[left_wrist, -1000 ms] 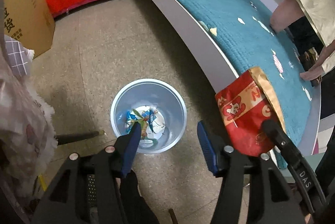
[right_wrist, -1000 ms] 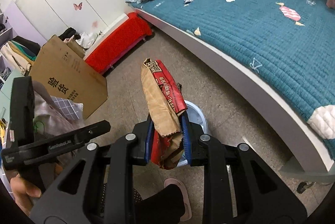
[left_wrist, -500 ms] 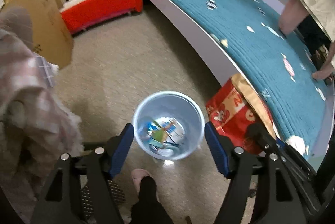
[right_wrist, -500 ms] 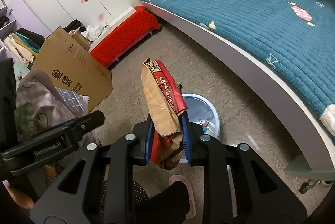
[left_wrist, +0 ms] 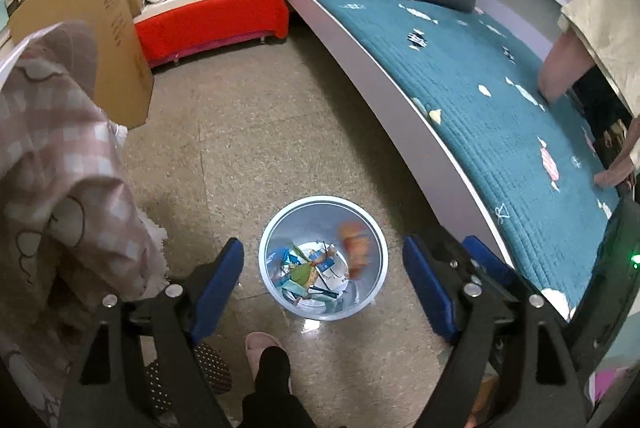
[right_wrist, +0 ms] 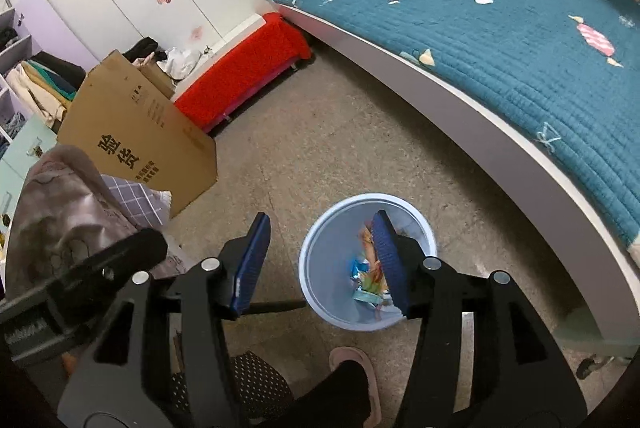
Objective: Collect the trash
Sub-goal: 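Move both tools back over the table toward the yellow bag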
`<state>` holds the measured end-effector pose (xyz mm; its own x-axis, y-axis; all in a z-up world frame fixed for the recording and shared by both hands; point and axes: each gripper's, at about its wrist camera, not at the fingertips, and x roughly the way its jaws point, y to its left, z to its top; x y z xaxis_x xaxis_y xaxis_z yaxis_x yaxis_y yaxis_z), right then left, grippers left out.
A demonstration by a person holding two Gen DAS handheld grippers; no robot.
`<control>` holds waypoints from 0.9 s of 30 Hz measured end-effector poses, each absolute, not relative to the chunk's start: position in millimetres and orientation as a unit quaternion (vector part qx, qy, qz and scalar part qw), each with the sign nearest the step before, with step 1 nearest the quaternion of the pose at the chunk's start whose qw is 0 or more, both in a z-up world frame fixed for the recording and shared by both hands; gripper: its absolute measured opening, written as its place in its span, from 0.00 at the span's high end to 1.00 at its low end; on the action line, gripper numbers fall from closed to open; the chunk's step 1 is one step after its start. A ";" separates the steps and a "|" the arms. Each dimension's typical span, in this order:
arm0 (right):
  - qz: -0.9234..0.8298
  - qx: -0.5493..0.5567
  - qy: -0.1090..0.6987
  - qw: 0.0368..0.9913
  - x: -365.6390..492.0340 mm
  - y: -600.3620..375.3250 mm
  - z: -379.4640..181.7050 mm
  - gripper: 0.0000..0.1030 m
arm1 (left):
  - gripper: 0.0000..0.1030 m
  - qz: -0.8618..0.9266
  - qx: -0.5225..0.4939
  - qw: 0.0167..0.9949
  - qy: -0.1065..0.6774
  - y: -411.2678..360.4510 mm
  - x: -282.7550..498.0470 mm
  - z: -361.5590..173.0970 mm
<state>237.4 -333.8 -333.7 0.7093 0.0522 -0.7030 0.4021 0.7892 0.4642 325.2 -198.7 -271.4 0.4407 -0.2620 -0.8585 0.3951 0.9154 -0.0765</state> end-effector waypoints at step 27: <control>0.009 0.235 0.275 0.933 161.1 -217.0 -165.2 0.43 | 0.20 -0.174 0.065 0.933 0.309 -83.5 216.4 -104.8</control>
